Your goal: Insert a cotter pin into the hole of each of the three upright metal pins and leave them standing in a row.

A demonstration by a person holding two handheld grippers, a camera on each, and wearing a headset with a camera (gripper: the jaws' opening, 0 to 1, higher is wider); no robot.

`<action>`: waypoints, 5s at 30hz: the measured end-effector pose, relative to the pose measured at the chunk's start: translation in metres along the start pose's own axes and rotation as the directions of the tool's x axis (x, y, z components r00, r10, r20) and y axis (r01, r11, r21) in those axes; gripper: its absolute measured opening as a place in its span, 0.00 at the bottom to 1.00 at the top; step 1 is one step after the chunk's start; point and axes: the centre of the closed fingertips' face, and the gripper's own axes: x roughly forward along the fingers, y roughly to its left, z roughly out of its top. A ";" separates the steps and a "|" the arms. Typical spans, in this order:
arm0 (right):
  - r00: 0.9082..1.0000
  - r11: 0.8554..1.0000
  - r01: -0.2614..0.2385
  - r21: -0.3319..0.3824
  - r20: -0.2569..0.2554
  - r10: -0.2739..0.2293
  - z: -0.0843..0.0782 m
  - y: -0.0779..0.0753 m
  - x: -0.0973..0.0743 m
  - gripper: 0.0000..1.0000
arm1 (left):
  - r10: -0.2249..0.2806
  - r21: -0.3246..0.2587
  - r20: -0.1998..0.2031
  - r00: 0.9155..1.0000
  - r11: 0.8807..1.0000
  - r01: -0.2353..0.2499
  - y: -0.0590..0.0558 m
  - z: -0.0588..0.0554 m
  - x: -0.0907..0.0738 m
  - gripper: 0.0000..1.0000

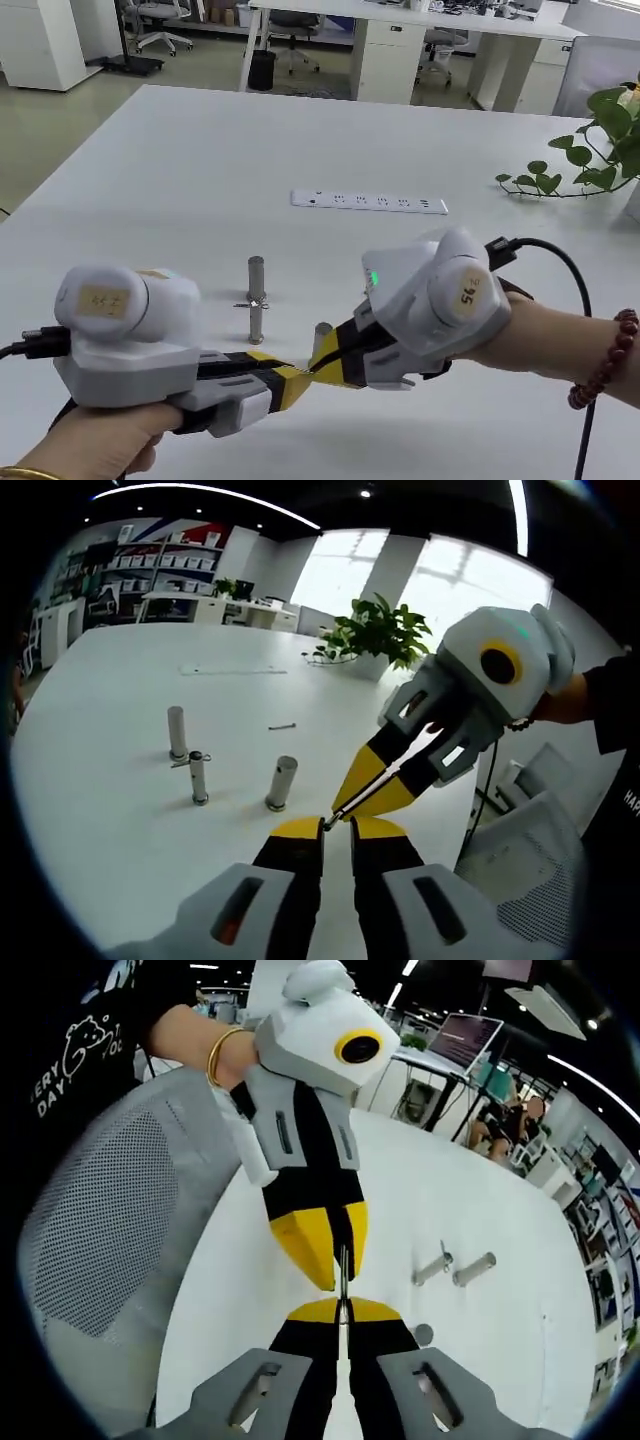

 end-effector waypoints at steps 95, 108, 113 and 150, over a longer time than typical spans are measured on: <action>0.923 0.818 -0.275 0.505 0.377 0.077 0.009 0.021 -0.011 0.01 | -0.211 0.304 0.038 0.977 0.934 0.190 -0.028 0.005 -0.016 0.00; 0.972 0.918 -0.169 0.359 0.213 0.096 0.001 0.027 -0.006 0.00 | -0.178 0.283 0.016 0.984 0.945 0.166 -0.025 -0.005 -0.010 0.00; 0.982 0.940 -0.151 0.306 0.159 0.106 -0.002 0.031 -0.002 0.00 | -0.168 0.296 0.006 0.986 0.942 0.158 -0.024 -0.009 -0.009 0.02; 0.982 0.967 -0.054 0.250 -0.162 0.097 -0.059 0.012 -0.014 0.00 | -0.017 0.317 0.044 0.999 0.948 0.002 0.000 -0.008 0.009 0.13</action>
